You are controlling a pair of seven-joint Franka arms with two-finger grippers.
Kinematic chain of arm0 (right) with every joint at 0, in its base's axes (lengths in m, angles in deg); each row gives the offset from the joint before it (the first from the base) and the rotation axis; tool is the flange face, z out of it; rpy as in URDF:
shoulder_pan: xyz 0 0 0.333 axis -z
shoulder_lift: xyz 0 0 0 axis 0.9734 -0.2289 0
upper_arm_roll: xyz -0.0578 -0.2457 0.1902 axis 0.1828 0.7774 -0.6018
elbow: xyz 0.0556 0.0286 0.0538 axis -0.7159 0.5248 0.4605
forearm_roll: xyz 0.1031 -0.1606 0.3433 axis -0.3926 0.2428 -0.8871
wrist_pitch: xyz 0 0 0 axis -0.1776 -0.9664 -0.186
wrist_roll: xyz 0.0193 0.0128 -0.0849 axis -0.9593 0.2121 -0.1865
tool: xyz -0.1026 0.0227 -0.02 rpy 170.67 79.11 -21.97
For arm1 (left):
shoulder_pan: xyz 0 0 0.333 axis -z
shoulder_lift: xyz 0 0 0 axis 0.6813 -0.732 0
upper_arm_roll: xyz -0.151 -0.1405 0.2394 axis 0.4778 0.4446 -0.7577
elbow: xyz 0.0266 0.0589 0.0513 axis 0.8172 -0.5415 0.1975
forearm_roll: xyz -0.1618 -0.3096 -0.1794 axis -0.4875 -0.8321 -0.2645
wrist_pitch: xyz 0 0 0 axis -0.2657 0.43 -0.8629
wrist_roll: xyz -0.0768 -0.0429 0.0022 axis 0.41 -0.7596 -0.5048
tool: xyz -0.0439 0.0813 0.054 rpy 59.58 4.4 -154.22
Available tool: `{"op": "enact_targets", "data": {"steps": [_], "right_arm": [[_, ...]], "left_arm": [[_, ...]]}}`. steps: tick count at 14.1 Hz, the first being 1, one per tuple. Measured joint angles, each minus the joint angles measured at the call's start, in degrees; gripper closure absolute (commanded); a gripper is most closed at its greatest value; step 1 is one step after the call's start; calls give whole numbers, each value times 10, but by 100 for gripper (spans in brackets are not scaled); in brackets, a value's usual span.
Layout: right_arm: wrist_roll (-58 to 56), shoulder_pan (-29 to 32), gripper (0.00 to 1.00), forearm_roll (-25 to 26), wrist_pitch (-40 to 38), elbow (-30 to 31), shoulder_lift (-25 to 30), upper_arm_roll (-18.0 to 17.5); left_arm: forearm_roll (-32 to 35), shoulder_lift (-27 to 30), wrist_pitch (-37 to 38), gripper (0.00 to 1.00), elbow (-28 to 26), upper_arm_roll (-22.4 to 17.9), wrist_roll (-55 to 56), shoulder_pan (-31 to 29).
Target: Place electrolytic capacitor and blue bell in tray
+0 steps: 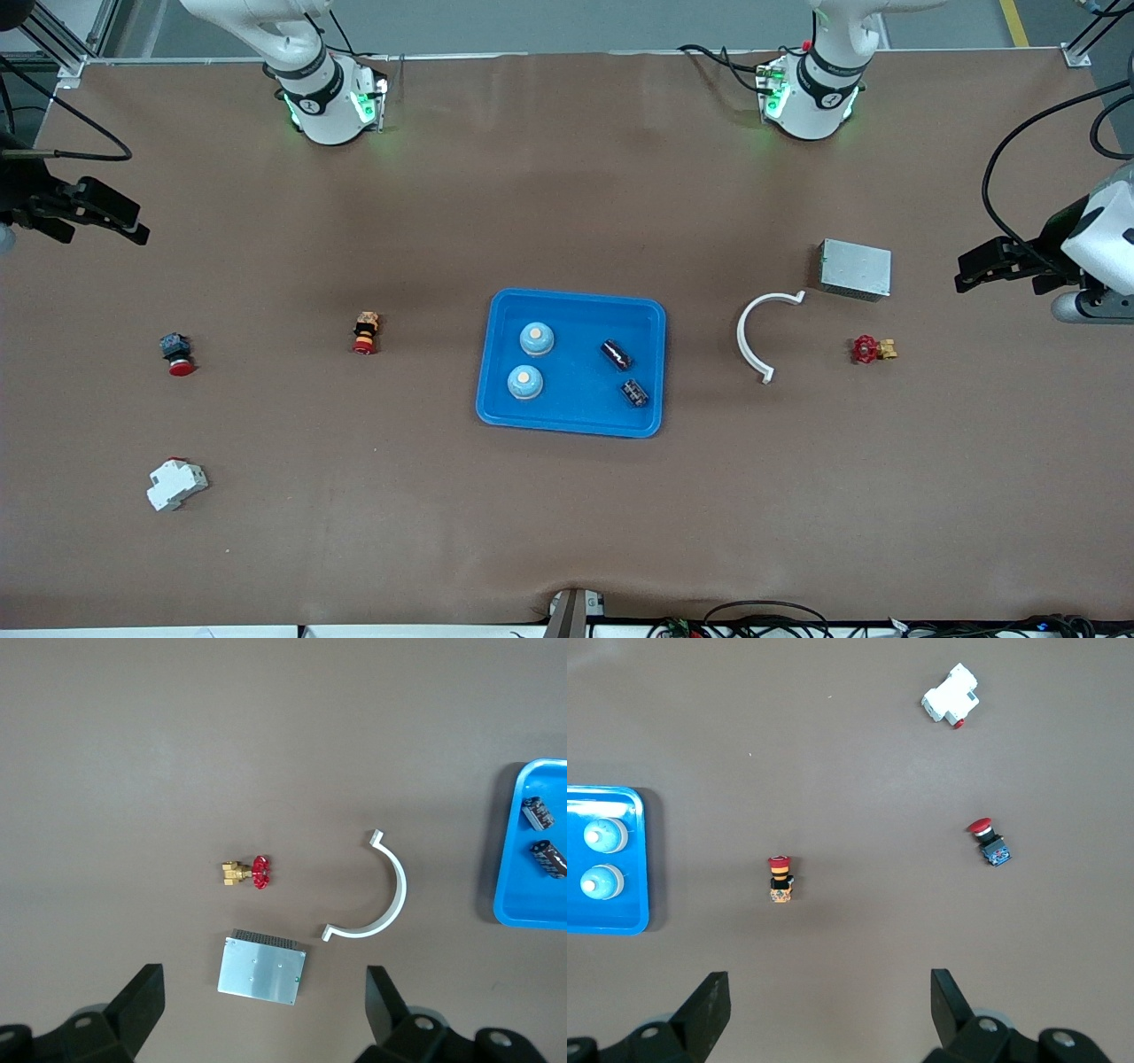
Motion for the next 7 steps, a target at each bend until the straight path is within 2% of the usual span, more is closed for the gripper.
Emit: {"op": "enact_targets", "data": {"steps": [7], "right_arm": [[0, 0, 0, 0, 6, 0, 0, 0]], "left_arm": [[0, 0, 0, 0, 0, -15, 0, 9]]}}
